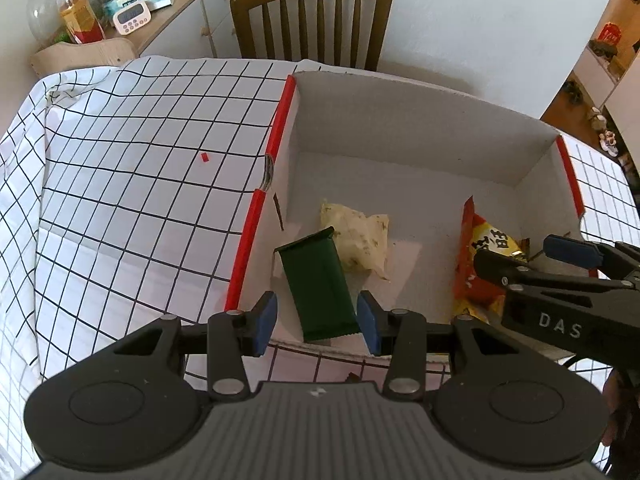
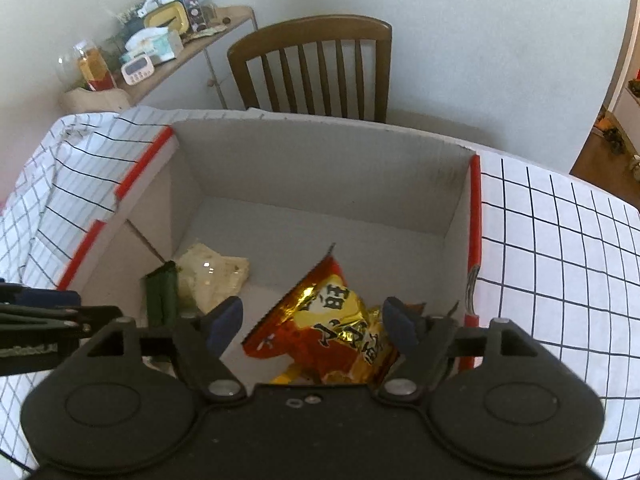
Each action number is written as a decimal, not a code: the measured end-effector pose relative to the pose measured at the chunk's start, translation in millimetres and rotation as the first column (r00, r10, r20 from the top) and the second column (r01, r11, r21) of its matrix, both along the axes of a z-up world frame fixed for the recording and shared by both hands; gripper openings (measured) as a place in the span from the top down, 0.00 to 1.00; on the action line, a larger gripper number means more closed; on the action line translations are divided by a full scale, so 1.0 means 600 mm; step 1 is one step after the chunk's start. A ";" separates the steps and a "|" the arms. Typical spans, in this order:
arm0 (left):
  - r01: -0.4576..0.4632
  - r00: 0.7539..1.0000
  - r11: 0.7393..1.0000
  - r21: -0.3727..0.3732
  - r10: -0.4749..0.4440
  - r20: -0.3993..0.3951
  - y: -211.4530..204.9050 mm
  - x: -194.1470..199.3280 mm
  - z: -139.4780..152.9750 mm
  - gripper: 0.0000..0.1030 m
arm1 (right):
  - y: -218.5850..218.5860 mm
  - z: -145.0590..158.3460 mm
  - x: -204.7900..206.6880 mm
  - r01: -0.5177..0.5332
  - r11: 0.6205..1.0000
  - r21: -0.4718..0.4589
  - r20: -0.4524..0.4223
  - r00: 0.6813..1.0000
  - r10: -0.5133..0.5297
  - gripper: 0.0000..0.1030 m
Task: Organize snacks
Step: 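Open both tools to drop the snacks into the box, then withdraw, then grasp the blue wafer pack with the right tool while the left grasps the orange-brown bag, then lift and carry both packs over the red box with both tools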
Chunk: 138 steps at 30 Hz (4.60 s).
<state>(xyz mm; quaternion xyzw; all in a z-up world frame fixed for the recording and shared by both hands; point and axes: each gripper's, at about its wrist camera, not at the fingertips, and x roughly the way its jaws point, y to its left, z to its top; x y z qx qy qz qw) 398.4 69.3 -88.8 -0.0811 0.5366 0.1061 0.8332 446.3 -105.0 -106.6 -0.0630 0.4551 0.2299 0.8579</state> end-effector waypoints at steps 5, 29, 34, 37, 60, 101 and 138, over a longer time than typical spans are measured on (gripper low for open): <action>0.015 0.999 1.000 0.002 -0.015 0.033 -0.005 -0.021 0.024 0.58 | -0.008 0.030 -0.024 0.001 0.999 0.034 0.013 1.000 -0.002 0.22; 0.118 0.972 0.993 0.021 -0.120 0.202 -0.035 -0.175 0.130 0.51 | -0.056 0.148 -0.202 0.016 0.989 0.148 0.141 0.989 -0.037 0.11; 0.134 0.965 0.990 0.032 -0.138 0.222 -0.046 -0.210 0.141 0.51 | -0.065 0.160 -0.236 0.007 0.985 0.171 0.161 0.986 -0.035 0.10; 0.143 0.961 0.989 0.035 -0.147 0.236 -0.050 -0.231 0.147 0.40 | -0.069 0.163 -0.258 0.001 0.983 0.182 0.165 0.986 -0.032 0.08; 0.131 0.976 0.989 -0.068 -0.116 0.186 -0.054 -0.334 0.081 0.17 | -0.114 0.106 -0.374 -0.033 0.986 0.163 0.131 0.991 0.011 0.01; 0.082 0.987 0.978 -0.191 -0.106 -0.119 -0.076 -0.117 -0.138 0.17 | -0.012 -0.089 -0.296 -0.290 0.957 -0.013 -0.123 0.950 0.286 0.48; 0.033 0.999 0.963 -0.269 -0.020 0.049 0.004 -0.221 -0.057 0.69 | -0.096 0.011 -0.332 -0.161 0.980 0.120 -0.033 0.986 0.166 0.61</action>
